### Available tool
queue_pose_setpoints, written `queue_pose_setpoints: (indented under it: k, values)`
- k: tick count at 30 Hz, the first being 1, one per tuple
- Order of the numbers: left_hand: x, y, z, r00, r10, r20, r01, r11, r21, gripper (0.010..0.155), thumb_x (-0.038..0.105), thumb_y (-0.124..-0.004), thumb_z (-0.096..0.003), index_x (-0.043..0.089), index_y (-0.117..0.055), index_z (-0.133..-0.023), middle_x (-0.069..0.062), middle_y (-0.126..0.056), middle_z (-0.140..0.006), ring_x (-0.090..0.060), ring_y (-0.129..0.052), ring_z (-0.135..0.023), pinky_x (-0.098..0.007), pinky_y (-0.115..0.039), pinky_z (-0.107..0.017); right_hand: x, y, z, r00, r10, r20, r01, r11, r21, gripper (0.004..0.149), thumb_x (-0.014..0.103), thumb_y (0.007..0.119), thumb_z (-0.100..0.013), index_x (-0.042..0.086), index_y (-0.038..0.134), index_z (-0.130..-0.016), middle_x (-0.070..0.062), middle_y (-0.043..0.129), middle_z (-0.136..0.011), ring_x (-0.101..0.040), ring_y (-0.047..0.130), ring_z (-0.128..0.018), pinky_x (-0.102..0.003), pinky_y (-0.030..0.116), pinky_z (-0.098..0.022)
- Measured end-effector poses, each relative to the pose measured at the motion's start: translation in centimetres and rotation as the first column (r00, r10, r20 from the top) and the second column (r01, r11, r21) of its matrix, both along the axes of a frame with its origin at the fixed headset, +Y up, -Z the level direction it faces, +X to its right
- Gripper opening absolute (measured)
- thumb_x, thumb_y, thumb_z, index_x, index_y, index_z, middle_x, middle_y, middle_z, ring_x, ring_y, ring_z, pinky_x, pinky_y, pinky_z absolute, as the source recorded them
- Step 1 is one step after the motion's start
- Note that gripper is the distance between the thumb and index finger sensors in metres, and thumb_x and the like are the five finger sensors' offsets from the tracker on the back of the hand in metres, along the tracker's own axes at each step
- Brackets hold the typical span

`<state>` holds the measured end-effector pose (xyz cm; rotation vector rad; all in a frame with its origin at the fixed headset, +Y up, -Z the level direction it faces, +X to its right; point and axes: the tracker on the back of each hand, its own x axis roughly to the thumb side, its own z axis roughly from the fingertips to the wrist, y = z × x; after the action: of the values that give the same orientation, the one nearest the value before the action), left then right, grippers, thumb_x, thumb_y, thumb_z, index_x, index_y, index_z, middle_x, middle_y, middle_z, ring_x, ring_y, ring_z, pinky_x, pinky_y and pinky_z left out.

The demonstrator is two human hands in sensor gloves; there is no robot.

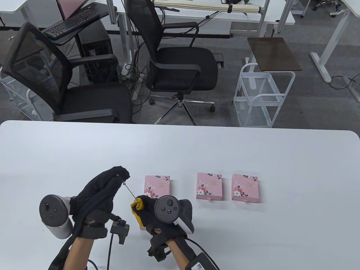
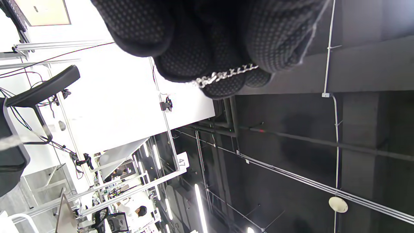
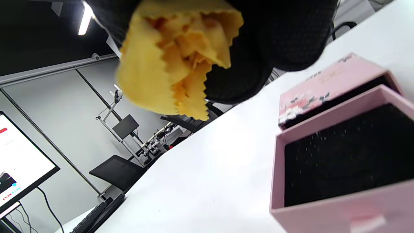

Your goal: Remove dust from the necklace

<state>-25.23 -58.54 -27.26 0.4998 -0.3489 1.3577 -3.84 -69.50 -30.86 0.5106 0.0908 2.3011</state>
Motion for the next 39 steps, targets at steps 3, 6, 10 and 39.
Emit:
queue_pose_setpoints:
  k: [3,6,10,39]
  values:
    - [-0.2,0.2,0.1,1.000,0.009,-0.005,-0.009,1.000,0.007,0.037,0.045,-0.084,-0.0557,0.033,-0.090,-0.090,0.003,-0.100,-0.084,-0.021,-0.092,-0.075,-0.040,-0.083,-0.054,-0.2,-0.1,0.0,0.997,0.073,-0.020,-0.072,0.997,0.021,0.040,0.032,0.077,-0.063,0.013,0.074,-0.097,-0.016,0.092,-0.082,-0.037,0.096,-0.062,-0.050,0.080,-0.052]
    - [-0.5,0.4,0.4,1.000,0.019,-0.014,-0.019,1.000,0.019,0.037,0.045,-0.084,-0.0556,0.033,-0.090,-0.090,0.003,-0.100,-0.084,-0.020,-0.092,-0.075,-0.040,-0.083,-0.054,-0.5,-0.1,0.1,0.987,0.158,-0.029,-0.156,0.986,0.056,0.040,0.029,0.078,-0.062,0.015,0.073,-0.098,-0.018,0.089,-0.088,-0.038,0.095,-0.067,-0.050,0.079,-0.053]
    - [-0.9,0.7,0.6,0.999,0.031,-0.018,-0.031,0.999,0.032,0.037,0.045,-0.084,-0.0555,0.032,-0.090,-0.090,0.003,-0.100,-0.084,-0.020,-0.092,-0.075,-0.040,-0.083,-0.054,-0.4,-0.3,0.1,0.993,0.115,-0.019,-0.115,0.993,0.018,0.041,0.035,0.076,-0.064,0.010,0.076,-0.095,-0.014,0.095,-0.073,-0.033,0.098,-0.053,-0.047,0.082,-0.047]
    - [-2.2,1.5,1.2,0.997,0.067,-0.048,-0.066,0.998,0.021,0.038,0.045,-0.084,-0.0561,0.032,-0.090,-0.091,0.002,-0.100,-0.084,-0.021,-0.092,-0.074,-0.040,-0.083,-0.054,-1.0,0.2,0.2,0.947,0.310,-0.089,-0.307,0.951,0.037,0.047,0.032,0.085,-0.061,0.007,0.072,-0.099,-0.015,0.092,-0.081,-0.035,0.096,-0.060,-0.047,0.081,-0.050]
